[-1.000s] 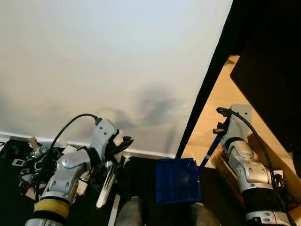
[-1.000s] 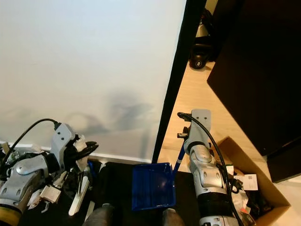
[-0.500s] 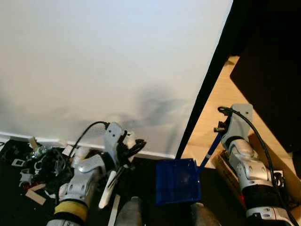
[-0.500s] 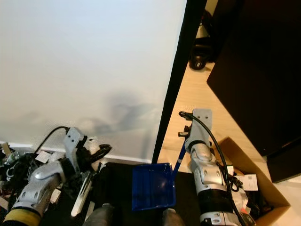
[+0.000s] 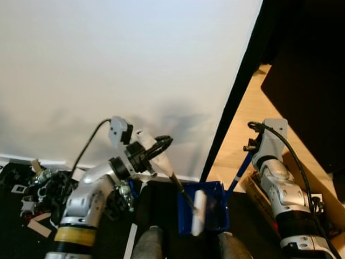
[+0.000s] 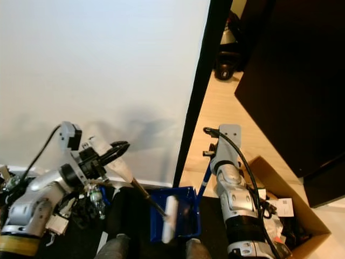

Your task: Sweep floor

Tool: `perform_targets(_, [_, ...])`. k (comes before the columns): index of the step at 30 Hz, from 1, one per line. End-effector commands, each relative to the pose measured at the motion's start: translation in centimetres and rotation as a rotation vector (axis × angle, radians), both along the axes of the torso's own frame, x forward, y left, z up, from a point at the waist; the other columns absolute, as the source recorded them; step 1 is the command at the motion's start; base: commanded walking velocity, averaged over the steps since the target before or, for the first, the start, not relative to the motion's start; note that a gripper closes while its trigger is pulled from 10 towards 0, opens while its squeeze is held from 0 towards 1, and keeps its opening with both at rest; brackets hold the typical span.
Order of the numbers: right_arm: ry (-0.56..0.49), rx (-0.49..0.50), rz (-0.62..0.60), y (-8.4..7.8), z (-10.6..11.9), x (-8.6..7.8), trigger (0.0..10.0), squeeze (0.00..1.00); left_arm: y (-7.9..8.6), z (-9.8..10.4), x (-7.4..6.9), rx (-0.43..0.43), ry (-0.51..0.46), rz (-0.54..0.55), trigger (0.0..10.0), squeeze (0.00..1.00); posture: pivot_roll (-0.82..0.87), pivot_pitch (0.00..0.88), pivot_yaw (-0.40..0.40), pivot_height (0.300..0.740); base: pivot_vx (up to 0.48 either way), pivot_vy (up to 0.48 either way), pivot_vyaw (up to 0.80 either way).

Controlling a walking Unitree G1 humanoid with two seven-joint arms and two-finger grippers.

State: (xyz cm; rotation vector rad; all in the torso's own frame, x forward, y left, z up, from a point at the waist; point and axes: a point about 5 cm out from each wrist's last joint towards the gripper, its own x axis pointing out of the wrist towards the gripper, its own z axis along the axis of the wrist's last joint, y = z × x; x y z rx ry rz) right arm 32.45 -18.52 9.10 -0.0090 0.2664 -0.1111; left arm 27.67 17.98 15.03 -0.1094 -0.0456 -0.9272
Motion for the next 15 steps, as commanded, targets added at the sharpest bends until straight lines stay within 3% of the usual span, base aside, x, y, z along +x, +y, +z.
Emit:
perform_targets(1, [0.047,0.005,-0.022,-0.3,-1.4,-0.8,10.0,0.00,3.2,1.0,-0.1,0.146,-0.067,0.108,10.0,0.00,0.10,0.173,0.011,0.740,0.000,0.000,0.00])
perform_targets(4, [0.047,0.006,-0.022,-0.3,-1.4,-0.8,10.0,0.00,3.7,1.2,-0.2,0.161,-0.075,0.122,10.0,0.00,0.10,0.173,0.011,0.740,0.000,0.000,0.00])
perform_targets(11, [0.047,0.007,-0.020,-0.3,-1.5,-0.9,10.0,0.00,6.8,2.8,-1.8,0.262,-0.090,0.175,10.0,0.00,0.11,0.180,0.012,0.740,0.000,0.000,0.00])
perform_targets(15, [0.053,0.006,-0.019,-0.5,-1.7,-1.0,10.0,0.00,10.8,3.3,-2.1,0.501,-0.099,0.245,10.0,0.00,0.12,0.185,0.010,0.740,0.000,0.000,0.00])
